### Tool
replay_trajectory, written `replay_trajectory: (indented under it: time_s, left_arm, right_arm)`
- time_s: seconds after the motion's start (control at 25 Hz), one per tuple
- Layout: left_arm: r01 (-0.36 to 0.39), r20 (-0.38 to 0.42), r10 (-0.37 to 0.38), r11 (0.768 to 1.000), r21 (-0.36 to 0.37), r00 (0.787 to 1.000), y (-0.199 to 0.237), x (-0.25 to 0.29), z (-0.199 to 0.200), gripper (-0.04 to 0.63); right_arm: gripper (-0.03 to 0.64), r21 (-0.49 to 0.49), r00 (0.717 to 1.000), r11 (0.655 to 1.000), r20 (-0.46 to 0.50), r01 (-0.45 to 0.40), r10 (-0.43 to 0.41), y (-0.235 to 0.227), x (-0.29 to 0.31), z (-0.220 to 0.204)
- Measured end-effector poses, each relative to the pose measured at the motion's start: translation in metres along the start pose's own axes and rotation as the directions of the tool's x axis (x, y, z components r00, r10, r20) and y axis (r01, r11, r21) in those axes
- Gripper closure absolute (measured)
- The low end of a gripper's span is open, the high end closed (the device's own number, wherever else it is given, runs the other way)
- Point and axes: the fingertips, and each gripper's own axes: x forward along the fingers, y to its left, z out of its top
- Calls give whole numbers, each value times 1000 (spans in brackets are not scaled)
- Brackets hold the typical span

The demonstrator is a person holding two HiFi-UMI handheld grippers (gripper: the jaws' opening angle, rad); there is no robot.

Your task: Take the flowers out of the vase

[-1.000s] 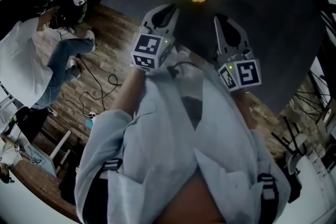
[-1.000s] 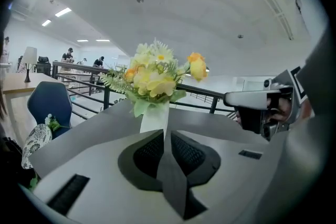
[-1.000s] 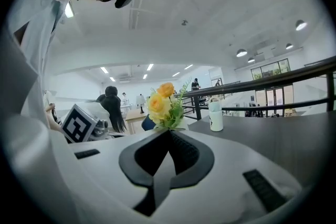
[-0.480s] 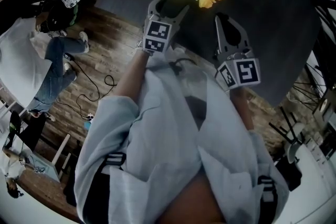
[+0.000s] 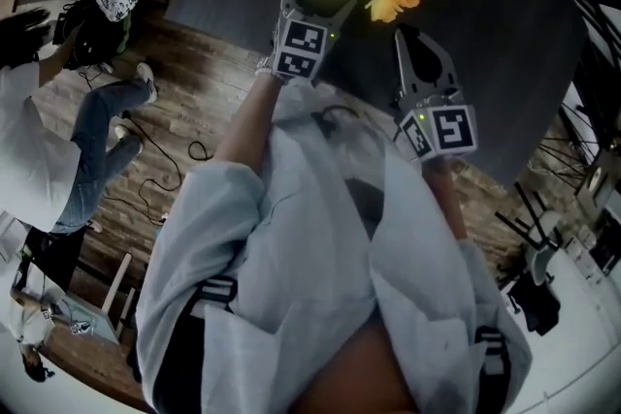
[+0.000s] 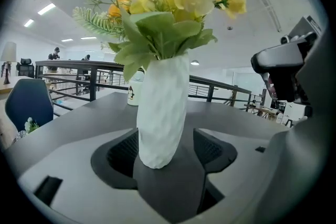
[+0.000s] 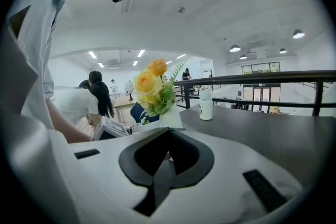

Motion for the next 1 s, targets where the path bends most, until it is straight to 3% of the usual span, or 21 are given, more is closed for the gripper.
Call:
replay_trajectory:
  time_s: [0.36,0.6,0.68,1.0]
  left_arm:
    - [8,4,-8,1000,9,1000,4,8,0,279]
    - [5,-8,-5,1000,9,1000,4,8,-3,304]
    - [7,-10,-7,1000,11,1000,5,8,-4,304]
    - [10,-17,-9,1000,29,1000,7,10,-6,318]
  right_arm:
    - [618,-22,1000,1000,-18,-3,3,-1,10,-11]
    - [617,-115,997,992,-56,-59,53,-4,28,-15]
    - [541,-150,995,985,-63,-82,74,-3,35,-12]
    - [402,-245,988,957,-63,-155,144,0,71,0]
